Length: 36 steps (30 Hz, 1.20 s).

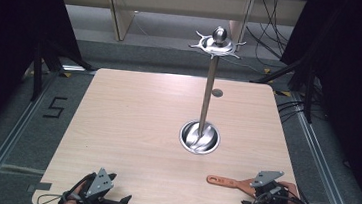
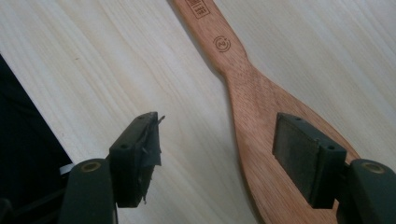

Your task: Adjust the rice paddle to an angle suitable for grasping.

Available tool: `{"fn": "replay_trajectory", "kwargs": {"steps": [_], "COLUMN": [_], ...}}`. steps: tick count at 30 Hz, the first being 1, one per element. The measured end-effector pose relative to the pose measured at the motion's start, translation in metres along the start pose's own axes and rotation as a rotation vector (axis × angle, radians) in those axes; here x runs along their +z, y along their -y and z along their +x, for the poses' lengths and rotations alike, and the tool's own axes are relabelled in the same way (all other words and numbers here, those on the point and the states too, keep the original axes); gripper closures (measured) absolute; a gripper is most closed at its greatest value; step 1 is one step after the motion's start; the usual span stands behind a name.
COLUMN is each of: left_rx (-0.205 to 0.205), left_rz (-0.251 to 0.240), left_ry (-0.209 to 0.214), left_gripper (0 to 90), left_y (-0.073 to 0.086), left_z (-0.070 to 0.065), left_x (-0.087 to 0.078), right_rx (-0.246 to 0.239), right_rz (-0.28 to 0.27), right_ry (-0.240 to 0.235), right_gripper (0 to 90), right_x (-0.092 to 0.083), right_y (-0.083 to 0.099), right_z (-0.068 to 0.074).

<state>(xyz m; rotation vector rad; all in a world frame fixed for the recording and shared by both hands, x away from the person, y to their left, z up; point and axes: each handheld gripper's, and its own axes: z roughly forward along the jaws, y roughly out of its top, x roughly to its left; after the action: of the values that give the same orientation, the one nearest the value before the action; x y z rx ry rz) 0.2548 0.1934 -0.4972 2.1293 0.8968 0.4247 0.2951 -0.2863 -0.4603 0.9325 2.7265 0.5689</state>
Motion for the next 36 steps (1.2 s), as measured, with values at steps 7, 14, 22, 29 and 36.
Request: {"fn": "replay_trajectory", "kwargs": {"steps": [7,14,22,29,36], "left_rx": [-0.012,0.004,0.002,0.004,0.023], "left_rz": [-0.009,-0.001,-0.006,0.015,0.022], "left_ry": [0.000,0.000,-0.003,-0.004,-0.022], "left_gripper": [15.1,15.1,15.1,15.0,15.1], "left_y": [0.000,0.000,0.000,-0.001,0.000], "left_z": [-0.001,0.000,0.001,0.001,0.001], "left_x": [0.001,0.001,0.002,0.000,0.001], "right_rx": [-0.006,-0.039,-0.062,-0.091,-0.149], "right_rz": [-0.008,-0.017,0.019,0.029,0.046], "right_ry": [0.006,0.000,0.031,0.042,0.026], "right_gripper": [33.1,33.3,34.5,35.4,36.9], "right_x": [0.000,0.001,-0.001,0.002,0.008], "right_y": [-0.003,-0.007,-0.023,-0.038,-0.051], "right_z": [0.002,0.003,0.005,0.010,0.012]}}
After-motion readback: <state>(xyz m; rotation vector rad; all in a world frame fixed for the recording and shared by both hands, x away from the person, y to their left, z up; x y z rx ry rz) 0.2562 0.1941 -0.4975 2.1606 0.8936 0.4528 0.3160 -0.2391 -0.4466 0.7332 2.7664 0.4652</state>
